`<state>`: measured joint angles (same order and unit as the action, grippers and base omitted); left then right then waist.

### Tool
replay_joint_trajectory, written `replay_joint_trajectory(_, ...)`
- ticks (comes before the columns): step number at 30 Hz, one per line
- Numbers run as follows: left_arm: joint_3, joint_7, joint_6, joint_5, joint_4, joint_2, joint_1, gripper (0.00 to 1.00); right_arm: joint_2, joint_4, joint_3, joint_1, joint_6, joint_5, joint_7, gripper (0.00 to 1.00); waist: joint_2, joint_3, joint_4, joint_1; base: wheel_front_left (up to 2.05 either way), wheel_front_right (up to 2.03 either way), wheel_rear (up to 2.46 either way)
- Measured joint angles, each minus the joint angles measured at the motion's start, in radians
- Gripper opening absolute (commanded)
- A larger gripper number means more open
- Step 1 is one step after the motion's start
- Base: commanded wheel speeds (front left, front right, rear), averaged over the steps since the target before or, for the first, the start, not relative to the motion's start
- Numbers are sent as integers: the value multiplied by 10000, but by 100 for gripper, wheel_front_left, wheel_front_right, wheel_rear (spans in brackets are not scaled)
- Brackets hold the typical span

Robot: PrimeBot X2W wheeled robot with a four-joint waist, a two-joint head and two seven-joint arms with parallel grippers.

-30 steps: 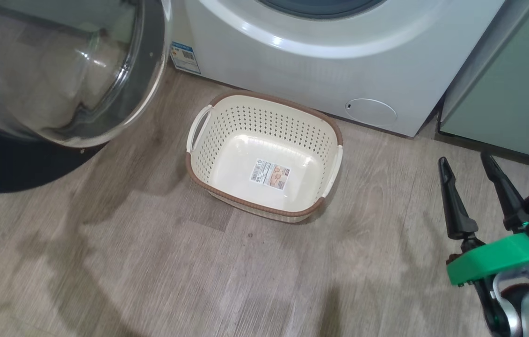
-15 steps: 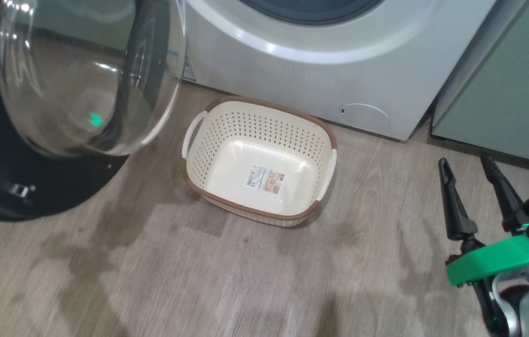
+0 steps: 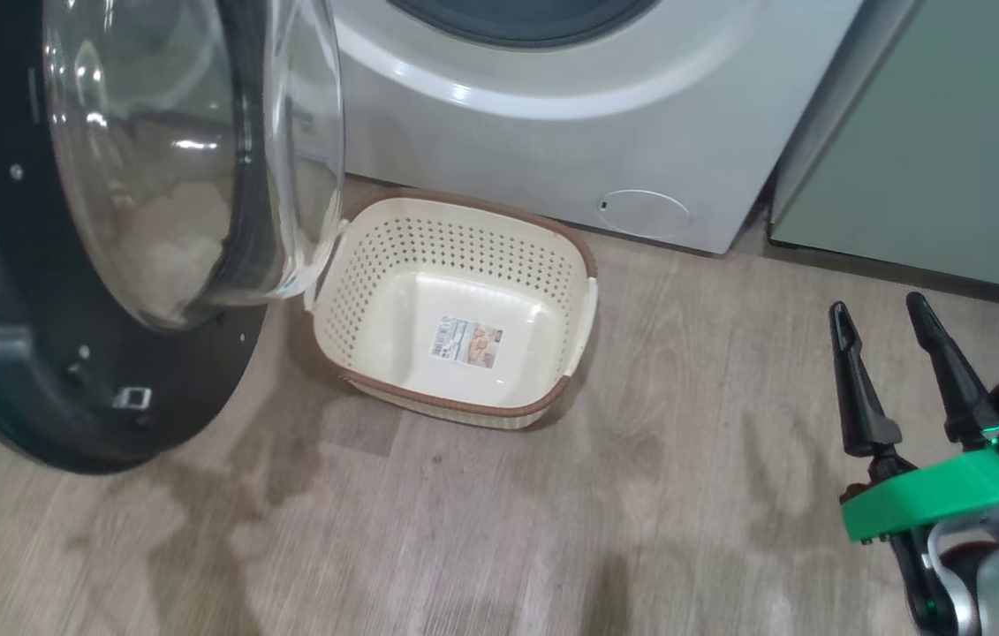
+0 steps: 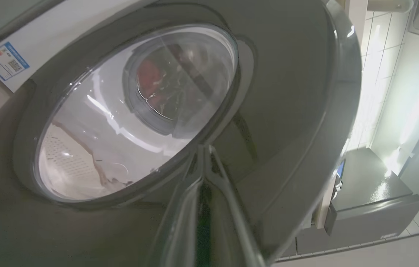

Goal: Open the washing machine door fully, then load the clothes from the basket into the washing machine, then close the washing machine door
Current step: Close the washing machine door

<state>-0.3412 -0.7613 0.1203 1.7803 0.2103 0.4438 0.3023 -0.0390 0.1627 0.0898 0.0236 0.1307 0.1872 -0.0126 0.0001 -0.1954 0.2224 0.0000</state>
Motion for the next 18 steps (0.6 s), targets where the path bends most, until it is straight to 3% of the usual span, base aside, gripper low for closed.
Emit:
replay_joint_trajectory(7, 293, -82, 0, -42, -986, -305, -318, 0, 0, -163, -35, -4, 0, 184, -207, 100, 0, -13, -521, 0, 0, 0, 0)
replay_joint_trajectory(18, 460, -73, -13, -44, -1340, -564, -379, 0, 0, -474, -86, -33, 0, 424, -508, 100, 0, -44, -1439, 0, 0, 0, 0)
